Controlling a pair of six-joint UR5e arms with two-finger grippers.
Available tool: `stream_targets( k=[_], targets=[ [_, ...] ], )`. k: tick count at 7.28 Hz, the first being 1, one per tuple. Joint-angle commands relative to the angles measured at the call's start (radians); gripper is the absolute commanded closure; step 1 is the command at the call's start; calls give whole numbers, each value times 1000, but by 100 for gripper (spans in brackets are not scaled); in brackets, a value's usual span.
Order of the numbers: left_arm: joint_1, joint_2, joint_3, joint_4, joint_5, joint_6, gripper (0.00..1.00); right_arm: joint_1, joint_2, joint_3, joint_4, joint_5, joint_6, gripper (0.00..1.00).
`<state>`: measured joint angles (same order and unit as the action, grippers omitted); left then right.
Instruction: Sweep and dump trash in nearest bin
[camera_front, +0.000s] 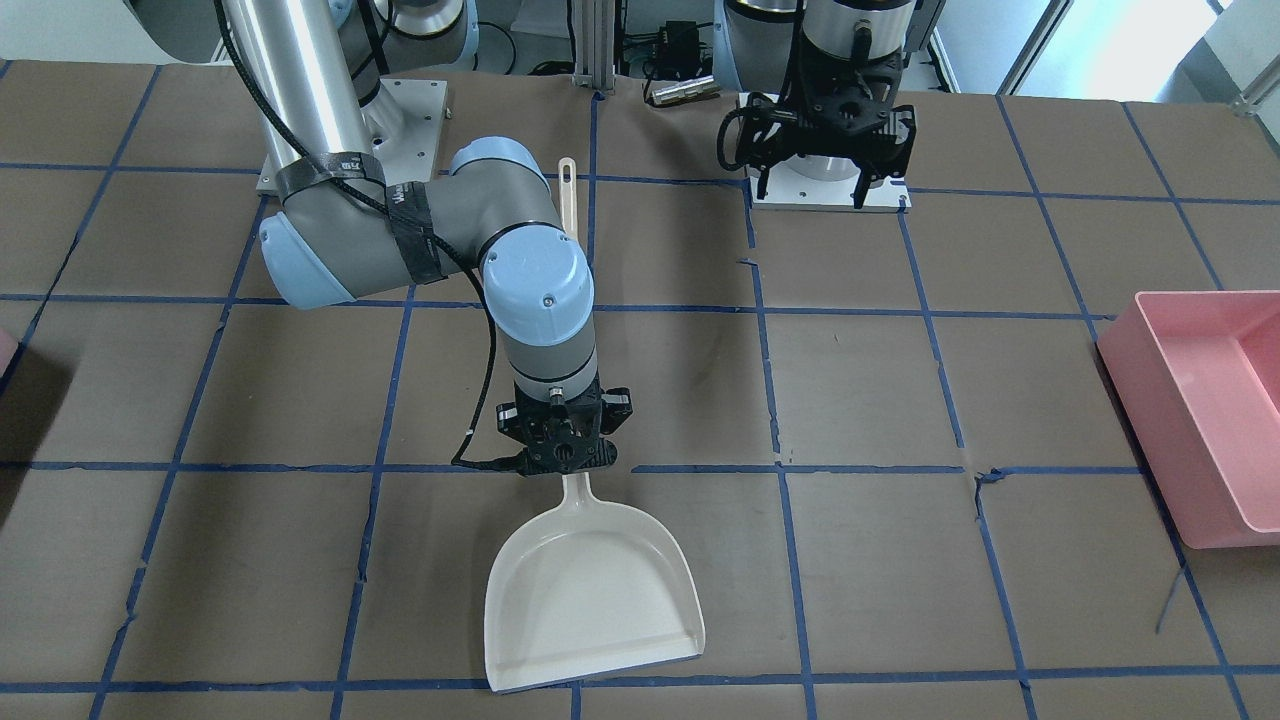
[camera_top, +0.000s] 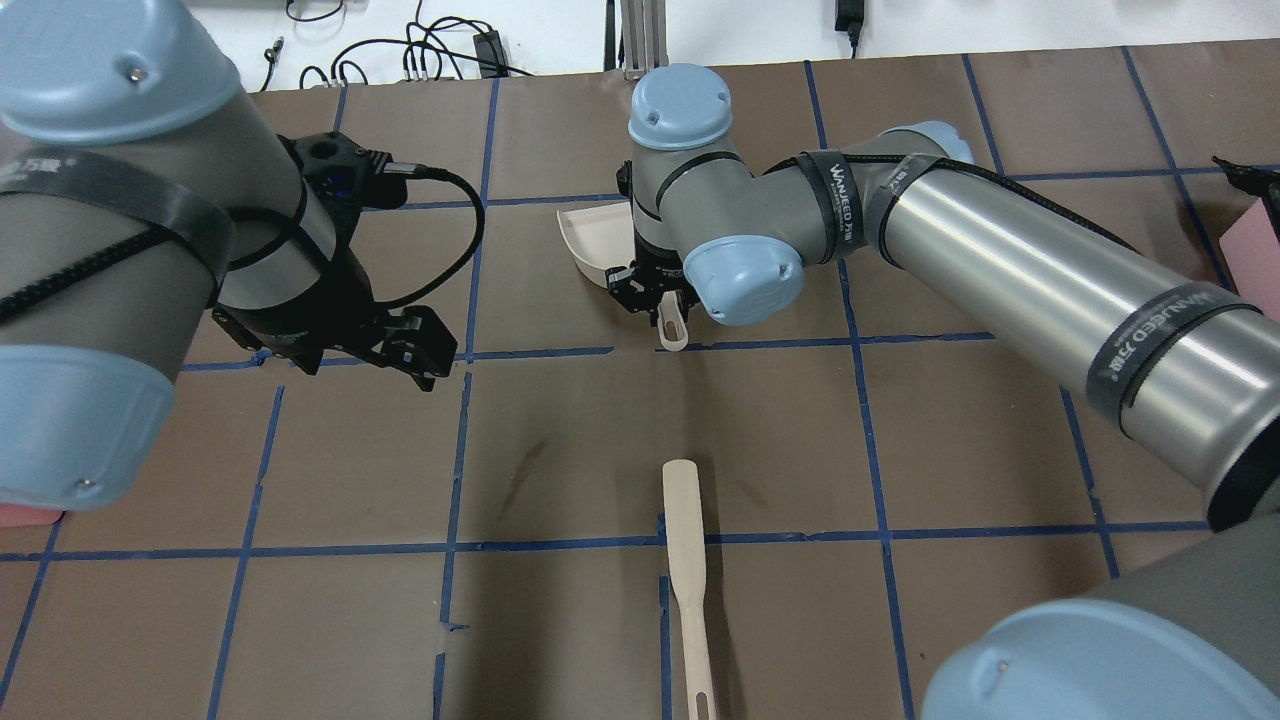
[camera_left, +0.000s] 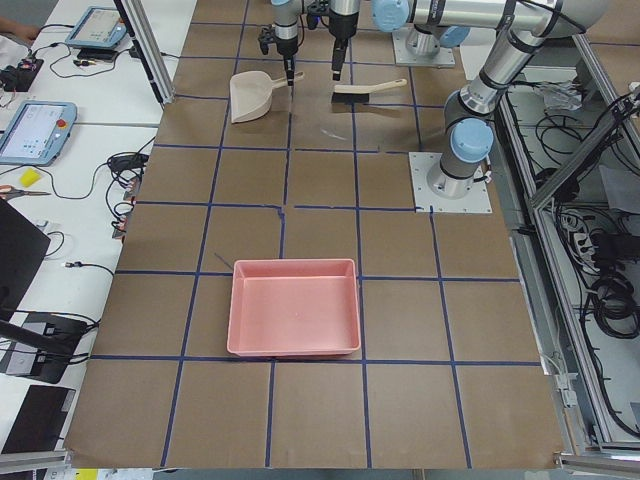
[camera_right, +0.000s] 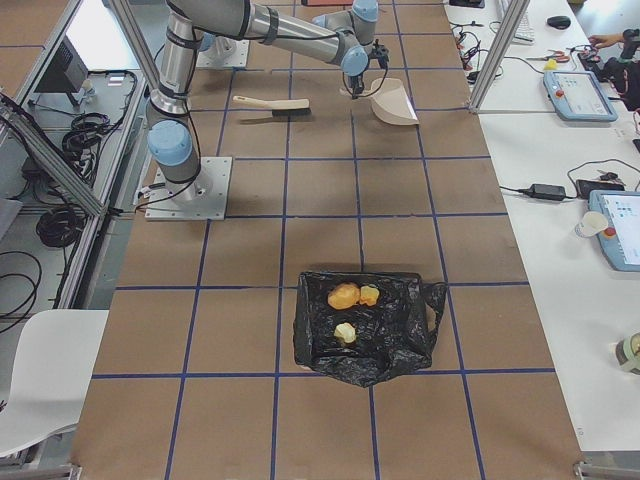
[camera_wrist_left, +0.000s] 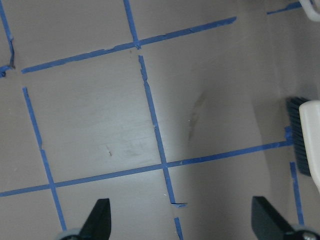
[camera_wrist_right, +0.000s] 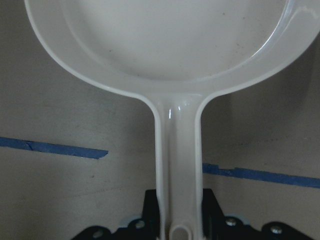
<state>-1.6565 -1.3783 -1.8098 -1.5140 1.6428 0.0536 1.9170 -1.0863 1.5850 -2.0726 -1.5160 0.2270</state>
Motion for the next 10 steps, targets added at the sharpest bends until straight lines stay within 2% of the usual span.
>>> stream_targets(
  k=[1, 3, 5, 6, 7, 10],
  targets=[
    [78, -19, 9, 14, -8, 41, 0, 2, 5, 0, 2, 7, 64, 96],
    [141, -121, 74, 58, -6, 100, 0, 2, 6, -2, 2, 11, 68, 97],
    [149, -188, 154, 51, -6, 124, 0, 3, 8, 0, 3, 2, 51, 90],
    [146, -199, 150, 57, -9, 123, 0, 2, 14, -3, 2, -1, 49, 48],
    [143, -205, 149, 60, -12, 120, 0, 2, 20, -5, 3, 2, 52, 0],
    [138, -214, 214, 60, -18, 126, 0, -19, 7, -16, 5, 11, 58, 0]
  ],
)
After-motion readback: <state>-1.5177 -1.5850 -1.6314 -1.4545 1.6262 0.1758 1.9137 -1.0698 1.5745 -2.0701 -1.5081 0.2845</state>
